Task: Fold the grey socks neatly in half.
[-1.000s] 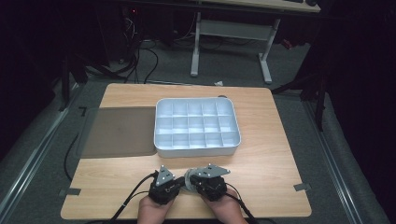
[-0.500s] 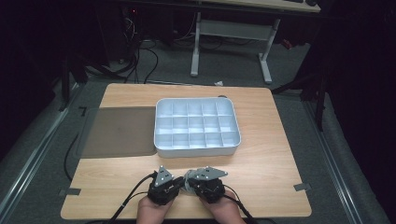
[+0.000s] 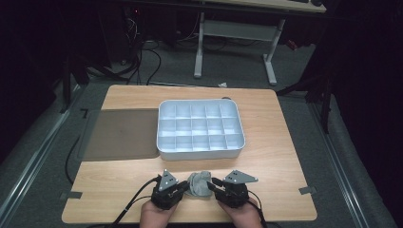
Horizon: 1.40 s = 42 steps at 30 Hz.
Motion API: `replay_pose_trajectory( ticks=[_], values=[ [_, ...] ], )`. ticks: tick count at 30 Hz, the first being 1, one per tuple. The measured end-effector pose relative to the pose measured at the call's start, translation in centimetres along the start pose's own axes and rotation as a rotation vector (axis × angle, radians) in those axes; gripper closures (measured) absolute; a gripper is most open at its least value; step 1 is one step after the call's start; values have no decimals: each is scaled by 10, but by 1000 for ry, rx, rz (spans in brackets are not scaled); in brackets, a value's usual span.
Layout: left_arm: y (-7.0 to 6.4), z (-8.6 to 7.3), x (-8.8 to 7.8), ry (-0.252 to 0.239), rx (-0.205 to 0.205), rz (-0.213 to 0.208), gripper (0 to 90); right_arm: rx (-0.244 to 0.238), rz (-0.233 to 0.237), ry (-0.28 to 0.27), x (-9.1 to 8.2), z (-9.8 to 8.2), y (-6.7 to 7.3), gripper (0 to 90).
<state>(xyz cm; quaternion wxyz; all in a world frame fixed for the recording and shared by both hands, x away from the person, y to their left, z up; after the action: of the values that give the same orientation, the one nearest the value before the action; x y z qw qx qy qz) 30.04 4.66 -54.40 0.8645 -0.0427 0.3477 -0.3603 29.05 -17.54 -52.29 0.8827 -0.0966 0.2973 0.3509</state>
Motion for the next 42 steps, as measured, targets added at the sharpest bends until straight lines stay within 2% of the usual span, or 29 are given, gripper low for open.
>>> replay_pose_trajectory(
  ticks=[2,3,4,5,6,8,13,14,15,18,24,28,30,32,33,35,38,42],
  values=[
    [-1,0,0,2,5,1,838,30,-2,0,1,-2,-3,636],
    [-1,-1,0,4,5,1,839,52,6,4,3,-4,-5,658],
    [-2,-1,0,5,7,2,839,52,6,4,3,-4,-5,658],
    [-2,-1,0,5,12,6,841,80,26,12,5,-7,-7,664],
    [-2,-1,0,5,15,6,841,80,26,12,5,-7,-7,664],
    [-3,-1,0,7,20,7,842,95,55,15,7,-10,-7,665],
    [-4,-2,1,8,28,11,844,74,62,55,17,-11,-2,671],
    [-4,-2,1,8,30,9,844,67,57,58,17,-11,-1,719],
    [-5,-2,0,9,35,9,844,39,40,60,18,-10,1,801],
    [-5,-2,0,11,37,7,844,21,33,55,17,-9,2,830],
    [-8,-3,1,15,55,11,843,-27,19,0,12,0,9,829],
    [-9,-3,1,13,63,15,838,-44,19,49,21,-3,10,781],
    [-9,-3,2,15,68,17,834,-47,17,57,21,-4,10,779],
    [-9,-2,2,19,68,13,775,-66,4,69,23,-5,10,776],
    [-8,-2,1,20,66,13,775,-74,-3,70,23,-6,11,776],
    [-7,1,-2,-1,56,20,729,-91,-16,72,24,-7,12,776],
    [-3,7,-13,-50,47,36,716,-100,-22,73,24,-7,13,777],
    [-6,19,-23,-112,45,26,792,-96,-20,70,25,-7,13,777]
  ],
)
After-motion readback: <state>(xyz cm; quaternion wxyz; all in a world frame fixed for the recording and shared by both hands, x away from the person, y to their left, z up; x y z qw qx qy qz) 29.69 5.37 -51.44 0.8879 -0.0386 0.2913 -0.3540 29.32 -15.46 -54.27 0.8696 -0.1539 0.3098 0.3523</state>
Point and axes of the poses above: each handheld gripper's, and its own axes: x roughly forward along the jaws, z roughly out of its top, y roughly to its left, the point moved 2 cm from there along x, roughly forward along the jaws, and after that the axes turned 9 degrees about -x, right-handed, at the moved point
